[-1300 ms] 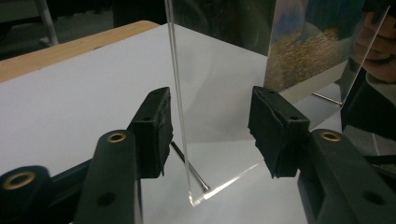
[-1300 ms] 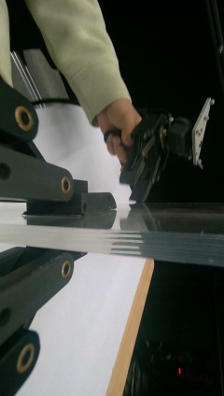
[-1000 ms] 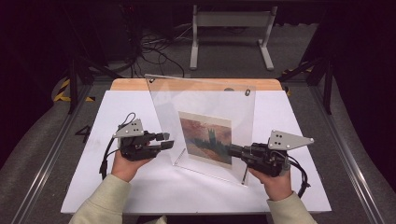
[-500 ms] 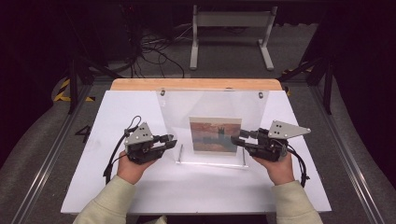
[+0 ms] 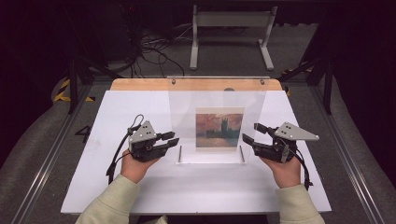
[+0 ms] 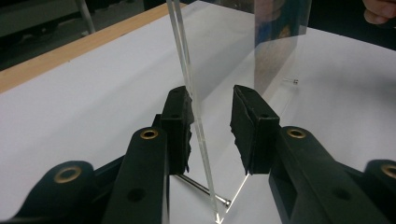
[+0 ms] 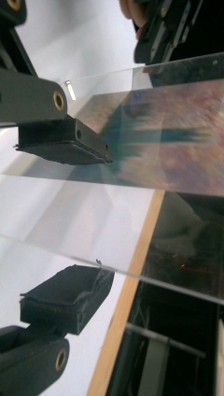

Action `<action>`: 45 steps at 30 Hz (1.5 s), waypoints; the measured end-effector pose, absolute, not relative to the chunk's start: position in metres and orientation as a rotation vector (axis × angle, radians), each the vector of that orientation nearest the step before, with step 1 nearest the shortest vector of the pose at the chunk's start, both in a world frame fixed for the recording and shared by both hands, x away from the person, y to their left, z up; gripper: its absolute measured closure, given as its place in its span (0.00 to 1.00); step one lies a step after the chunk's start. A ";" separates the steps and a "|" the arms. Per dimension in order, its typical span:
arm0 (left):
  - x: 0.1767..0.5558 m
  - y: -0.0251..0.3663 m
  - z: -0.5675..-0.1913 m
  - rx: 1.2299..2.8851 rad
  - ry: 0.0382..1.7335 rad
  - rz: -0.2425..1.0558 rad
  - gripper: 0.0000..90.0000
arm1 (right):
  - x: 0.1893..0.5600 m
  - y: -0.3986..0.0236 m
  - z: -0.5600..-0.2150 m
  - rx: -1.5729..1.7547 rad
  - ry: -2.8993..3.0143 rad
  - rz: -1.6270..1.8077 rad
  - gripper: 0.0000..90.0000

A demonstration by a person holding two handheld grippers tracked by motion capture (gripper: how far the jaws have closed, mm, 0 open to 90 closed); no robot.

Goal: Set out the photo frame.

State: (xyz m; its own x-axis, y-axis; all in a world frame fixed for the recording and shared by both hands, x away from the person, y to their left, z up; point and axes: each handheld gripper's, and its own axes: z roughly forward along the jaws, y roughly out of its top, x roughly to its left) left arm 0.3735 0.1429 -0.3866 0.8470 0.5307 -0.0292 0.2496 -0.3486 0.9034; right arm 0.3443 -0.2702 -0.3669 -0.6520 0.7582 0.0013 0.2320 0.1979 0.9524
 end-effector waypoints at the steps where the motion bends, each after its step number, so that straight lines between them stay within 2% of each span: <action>1: 0.373 0.144 -0.387 1.941 0.587 0.321 0.74 | 0.342 -0.272 -0.368 0.924 2.021 1.457 0.41; 3: 0.373 0.146 -0.386 1.940 0.584 0.319 0.74 | 0.340 -0.272 -0.369 0.931 2.029 1.444 0.42; 4: 0.373 0.149 -0.386 1.941 0.587 0.318 0.73 | 0.334 -0.277 -0.374 0.940 2.070 1.396 0.48; 8: 0.370 0.151 -0.387 1.948 0.587 0.313 0.72 | 0.325 -0.281 -0.384 0.970 2.143 1.312 0.58; 9: 0.370 0.151 -0.387 1.948 0.587 0.313 0.72 | 0.325 -0.281 -0.384 0.970 2.143 1.312 0.58; 13: 0.367 0.154 -0.390 1.965 0.586 0.302 0.72 | 0.318 -0.279 -0.400 0.937 2.244 1.223 0.73; 19: 0.360 0.162 -0.397 2.032 0.597 0.266 0.72 | 0.327 -0.275 -0.425 0.961 2.369 1.108 0.98; 20: 0.359 0.163 -0.399 2.045 0.600 0.260 0.72 | 0.329 -0.274 -0.429 0.968 2.391 1.079 0.99; 27: 0.354 0.172 -0.411 2.092 0.637 0.225 0.72 | 0.344 -0.268 -0.446 1.051 2.464 1.002 0.99; 41: 0.350 0.172 -0.418 2.115 0.651 0.222 0.71 | 0.348 -0.268 -0.448 1.054 2.416 1.017 0.99; 45: 0.350 0.173 -0.417 2.102 0.654 0.229 0.68 | 0.342 -0.265 -0.435 1.008 2.405 1.067 0.99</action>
State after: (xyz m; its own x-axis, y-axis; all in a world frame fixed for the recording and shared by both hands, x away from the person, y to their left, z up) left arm 0.3499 0.1732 -0.4172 0.8433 0.5315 -0.0798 0.3661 -0.4595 0.8092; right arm 0.3415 -0.2654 -0.4349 -0.6986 0.7155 -0.0078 0.4746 0.4715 0.7433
